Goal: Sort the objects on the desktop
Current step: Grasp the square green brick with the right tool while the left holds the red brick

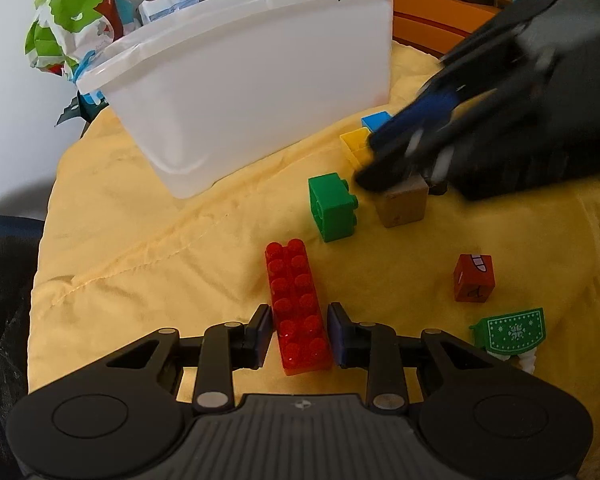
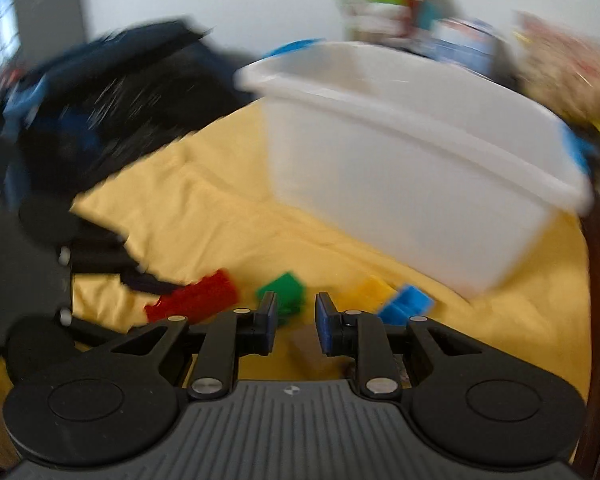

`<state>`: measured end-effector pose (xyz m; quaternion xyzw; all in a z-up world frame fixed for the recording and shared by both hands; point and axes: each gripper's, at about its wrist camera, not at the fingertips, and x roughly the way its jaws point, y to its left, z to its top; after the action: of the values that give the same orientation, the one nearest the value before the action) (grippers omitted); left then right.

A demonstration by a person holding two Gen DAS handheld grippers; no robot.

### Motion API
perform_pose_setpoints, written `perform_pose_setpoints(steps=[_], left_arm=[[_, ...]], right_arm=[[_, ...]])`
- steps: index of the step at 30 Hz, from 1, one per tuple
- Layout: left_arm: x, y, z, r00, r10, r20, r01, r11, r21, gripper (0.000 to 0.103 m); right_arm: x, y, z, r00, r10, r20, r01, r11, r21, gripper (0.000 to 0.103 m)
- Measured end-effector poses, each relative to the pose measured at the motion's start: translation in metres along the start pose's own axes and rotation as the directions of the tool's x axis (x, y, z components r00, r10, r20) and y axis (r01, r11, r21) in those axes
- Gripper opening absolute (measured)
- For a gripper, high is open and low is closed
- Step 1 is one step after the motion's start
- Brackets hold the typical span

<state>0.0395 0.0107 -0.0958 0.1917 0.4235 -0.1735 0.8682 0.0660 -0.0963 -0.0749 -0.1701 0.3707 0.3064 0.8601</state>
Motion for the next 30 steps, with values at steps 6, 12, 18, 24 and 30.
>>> perform_pose_setpoints(steps=[6, 12, 18, 24, 30], left_arm=[[-0.001, 0.004, 0.0, 1.0, -0.003, -0.002, 0.003, 1.0, -0.017, 0.037], [-0.003, 0.005, 0.0, 1.0, 0.001, -0.003, -0.001, 1.0, -0.021, 0.038], [-0.001, 0.005, 0.0, 1.0, 0.013, -0.007, -0.013, 1.0, 0.003, 0.037], [0.001, 0.005, 0.002, 1.0, 0.018, -0.01, -0.018, 1.0, 0.006, 0.037], [-0.001, 0.001, 0.003, 1.0, 0.026, -0.016, -0.026, 1.0, -0.009, 0.037]], right_arm=[[0.038, -0.002, 0.005, 0.999, 0.034, -0.036, -0.036, 0.997, -0.065, 0.047], [0.035, -0.007, 0.006, 0.994, 0.082, -0.07, -0.083, 0.996, -0.018, 0.039], [-0.024, -0.014, -0.002, 0.986, -0.002, -0.169, -0.013, 0.996, -0.088, 0.039], [-0.016, -0.027, -0.048, 0.901, -0.163, -0.402, 0.091, 0.977, -0.192, 0.039], [-0.015, -0.027, -0.052, 0.958, -0.1, -0.268, 0.083, 0.994, -0.075, 0.062]])
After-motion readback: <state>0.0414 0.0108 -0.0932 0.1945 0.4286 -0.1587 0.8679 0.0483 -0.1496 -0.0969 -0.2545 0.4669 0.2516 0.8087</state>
